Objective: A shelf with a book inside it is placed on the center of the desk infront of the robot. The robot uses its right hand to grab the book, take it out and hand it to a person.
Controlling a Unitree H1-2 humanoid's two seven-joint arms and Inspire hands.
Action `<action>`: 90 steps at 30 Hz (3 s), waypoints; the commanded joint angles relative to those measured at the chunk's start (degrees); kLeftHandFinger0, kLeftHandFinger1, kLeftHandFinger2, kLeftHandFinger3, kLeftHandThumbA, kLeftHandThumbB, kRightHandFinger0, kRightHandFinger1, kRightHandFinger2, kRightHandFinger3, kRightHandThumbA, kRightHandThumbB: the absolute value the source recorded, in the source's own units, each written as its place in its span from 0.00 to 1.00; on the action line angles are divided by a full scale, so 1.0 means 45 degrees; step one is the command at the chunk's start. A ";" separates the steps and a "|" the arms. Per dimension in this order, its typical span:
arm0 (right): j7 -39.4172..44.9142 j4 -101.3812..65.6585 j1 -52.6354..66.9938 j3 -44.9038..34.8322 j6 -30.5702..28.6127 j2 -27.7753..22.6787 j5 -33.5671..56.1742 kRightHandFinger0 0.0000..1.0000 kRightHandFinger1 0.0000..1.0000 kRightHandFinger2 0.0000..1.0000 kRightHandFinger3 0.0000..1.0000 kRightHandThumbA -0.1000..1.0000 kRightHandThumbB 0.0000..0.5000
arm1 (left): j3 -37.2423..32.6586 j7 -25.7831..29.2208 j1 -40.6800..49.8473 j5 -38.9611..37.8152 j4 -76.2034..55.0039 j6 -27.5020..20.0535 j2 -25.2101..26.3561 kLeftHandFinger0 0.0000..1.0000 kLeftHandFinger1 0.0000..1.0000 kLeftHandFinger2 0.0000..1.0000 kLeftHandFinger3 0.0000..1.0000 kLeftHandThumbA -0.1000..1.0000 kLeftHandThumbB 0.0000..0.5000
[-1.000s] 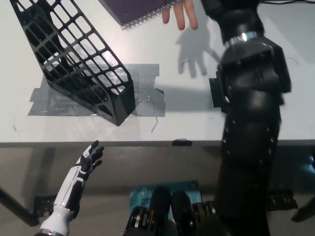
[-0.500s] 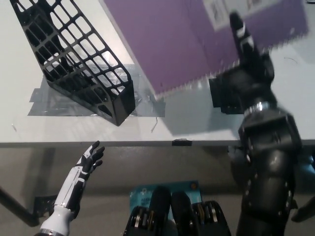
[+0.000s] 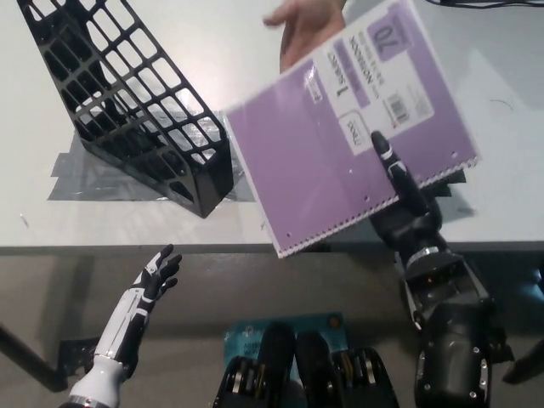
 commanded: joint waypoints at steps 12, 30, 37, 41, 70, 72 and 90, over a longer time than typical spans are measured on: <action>-0.0925 0.2127 -0.1863 -0.1242 -0.1700 0.0021 0.0507 0.00 0.00 0.00 0.05 1.00 0.00 | -0.0072 -0.0052 -0.0151 0.0310 -0.0134 -0.0396 0.0298 1.00 1.00 1.00 1.00 1.00 0.60; 0.0222 0.3440 -0.4066 -0.2498 -0.2239 -0.1154 0.1089 0.59 0.72 0.88 1.00 1.00 0.53 | -0.0097 -0.0246 -0.0234 0.0115 -0.0328 0.0005 0.0273 1.00 1.00 1.00 1.00 1.00 0.63; 0.4676 0.1528 -0.2289 0.0116 -0.2378 -0.1914 0.0242 1.00 1.00 1.00 1.00 1.00 0.97 | -0.0108 -0.0179 -0.0302 0.0262 -0.0378 -0.0013 0.0281 1.00 1.00 1.00 1.00 1.00 0.61; 0.4977 -0.1471 -0.0883 0.1609 -0.2290 -0.2544 -0.0623 1.00 1.00 1.00 1.00 1.00 1.00 | 0.0011 -0.0170 -0.0283 -0.0050 -0.0487 0.0118 0.0174 1.00 1.00 1.00 1.00 1.00 0.64; 0.4880 -0.4283 0.6409 0.5466 -0.6448 -0.4765 -0.6302 1.00 1.00 1.00 1.00 1.00 0.76 | 0.0103 -0.0116 0.0730 -0.0522 -0.0273 -0.0640 0.0032 1.00 1.00 1.00 1.00 1.00 0.58; 0.4862 -0.4020 0.6436 0.5533 -0.6526 -0.4738 -0.6375 1.00 1.00 1.00 1.00 1.00 0.74 | 0.0117 -0.0094 0.0714 -0.0542 -0.0251 -0.0657 0.0019 1.00 1.00 1.00 1.00 1.00 0.59; 0.5104 -0.2863 0.6319 0.6069 -0.6355 -0.4682 -0.7010 1.00 1.00 1.00 1.00 1.00 0.75 | 0.0292 0.0082 0.0730 -0.0529 -0.0160 -0.0809 -0.0106 1.00 1.00 1.00 1.00 1.00 0.60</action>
